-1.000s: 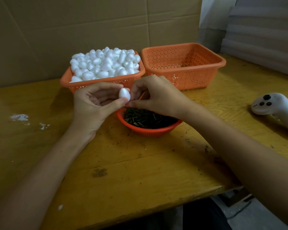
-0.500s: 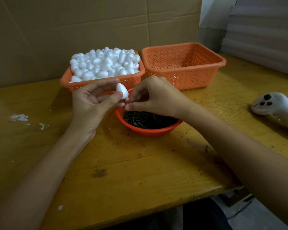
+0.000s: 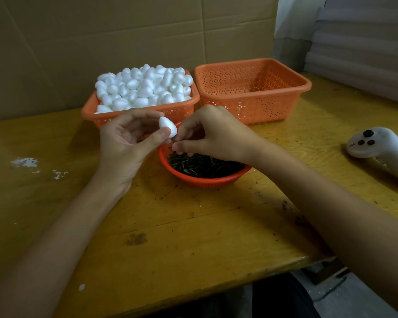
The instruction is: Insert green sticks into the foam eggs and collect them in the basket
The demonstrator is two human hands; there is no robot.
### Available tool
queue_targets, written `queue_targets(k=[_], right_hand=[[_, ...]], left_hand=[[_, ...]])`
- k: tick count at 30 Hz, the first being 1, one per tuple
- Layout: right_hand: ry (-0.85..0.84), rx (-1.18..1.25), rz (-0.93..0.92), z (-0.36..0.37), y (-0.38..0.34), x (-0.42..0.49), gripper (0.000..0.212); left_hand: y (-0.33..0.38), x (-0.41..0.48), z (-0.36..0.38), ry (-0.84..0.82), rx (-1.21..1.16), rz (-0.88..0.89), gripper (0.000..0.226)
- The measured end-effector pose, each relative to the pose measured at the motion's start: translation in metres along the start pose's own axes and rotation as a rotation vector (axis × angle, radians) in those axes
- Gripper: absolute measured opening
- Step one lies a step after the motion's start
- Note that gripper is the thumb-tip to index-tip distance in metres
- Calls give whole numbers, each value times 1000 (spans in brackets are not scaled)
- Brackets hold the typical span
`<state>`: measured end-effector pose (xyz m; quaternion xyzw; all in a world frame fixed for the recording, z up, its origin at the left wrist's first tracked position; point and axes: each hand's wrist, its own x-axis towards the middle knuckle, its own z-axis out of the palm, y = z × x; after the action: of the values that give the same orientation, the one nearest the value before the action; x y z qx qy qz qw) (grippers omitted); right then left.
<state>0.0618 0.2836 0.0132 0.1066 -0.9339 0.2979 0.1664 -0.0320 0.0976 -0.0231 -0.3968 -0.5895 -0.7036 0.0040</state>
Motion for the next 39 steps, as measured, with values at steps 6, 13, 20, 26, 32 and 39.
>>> queue_targets(k=[6,13,20,26,32,39], right_hand=[[43,17,6,-2,-3,-1,6],[116,131,33,-6,-4,-1,9],[163,176,39,-4,-3,-2,13],[341,215,95,-15,0,-1,12],[657,-50,247,-62,21,-9,8],[604,-313,442,-92,45,-24,14]], left_hand=[[2,0,0,36,0,8,28],[4,-1,3,103,8,3,26],[7,-2,5,104,-3,-4,29],[7,1,4,64,-51,-28,36],[6,0,3,109,43,8,27],[4,1,3,167,83,29,15]])
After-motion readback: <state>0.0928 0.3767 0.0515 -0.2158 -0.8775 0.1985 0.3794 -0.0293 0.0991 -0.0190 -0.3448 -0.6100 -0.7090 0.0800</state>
